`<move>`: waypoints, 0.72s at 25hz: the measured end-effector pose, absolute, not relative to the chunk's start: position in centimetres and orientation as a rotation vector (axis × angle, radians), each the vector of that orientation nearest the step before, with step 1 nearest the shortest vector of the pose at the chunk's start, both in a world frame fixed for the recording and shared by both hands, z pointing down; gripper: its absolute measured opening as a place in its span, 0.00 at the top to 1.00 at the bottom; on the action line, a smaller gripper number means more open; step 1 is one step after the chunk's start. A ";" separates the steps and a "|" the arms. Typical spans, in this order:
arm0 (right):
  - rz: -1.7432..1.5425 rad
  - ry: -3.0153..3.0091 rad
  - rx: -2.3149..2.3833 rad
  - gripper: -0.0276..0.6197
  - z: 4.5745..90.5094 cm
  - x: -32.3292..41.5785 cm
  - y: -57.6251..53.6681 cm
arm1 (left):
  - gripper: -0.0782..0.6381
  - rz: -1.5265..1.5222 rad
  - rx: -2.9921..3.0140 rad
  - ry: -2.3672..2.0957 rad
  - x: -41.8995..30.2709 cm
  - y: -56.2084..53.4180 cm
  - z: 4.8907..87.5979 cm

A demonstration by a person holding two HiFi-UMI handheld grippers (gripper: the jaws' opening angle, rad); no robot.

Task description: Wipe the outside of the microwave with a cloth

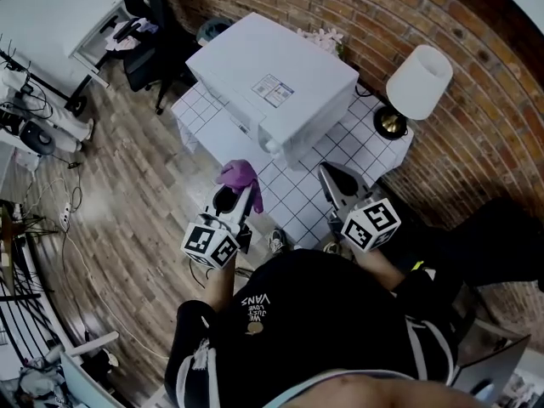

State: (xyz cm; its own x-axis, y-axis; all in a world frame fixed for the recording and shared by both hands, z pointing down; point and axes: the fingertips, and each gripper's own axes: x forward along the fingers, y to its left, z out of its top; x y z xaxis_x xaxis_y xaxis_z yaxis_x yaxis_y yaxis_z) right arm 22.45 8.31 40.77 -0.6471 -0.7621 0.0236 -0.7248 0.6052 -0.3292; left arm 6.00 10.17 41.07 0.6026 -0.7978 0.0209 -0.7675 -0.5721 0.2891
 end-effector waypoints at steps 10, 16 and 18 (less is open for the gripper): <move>-0.388 2.721 -1.363 0.95 41.3 20.8 9.0 | 0.70 -0.065 2.618 -1.454 2.5 10.4 40.3; -0.374 2.715 -1.419 0.95 41.6 20.6 9.2 | 0.70 -0.073 2.630 -1.451 2.0 10.4 40.4; -0.370 2.712 -1.428 0.95 41.5 20.4 9.2 | 0.70 -0.083 2.628 -1.440 1.9 10.3 40.5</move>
State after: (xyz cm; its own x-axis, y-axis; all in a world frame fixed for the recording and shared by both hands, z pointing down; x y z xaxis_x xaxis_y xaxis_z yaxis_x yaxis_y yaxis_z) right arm 20.44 9.22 41.55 -0.5710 -0.8185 0.0633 -0.8056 0.5438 -0.2353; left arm 1.90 10.25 40.54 0.5393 -0.8418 0.0206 -0.8339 -0.5305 0.1521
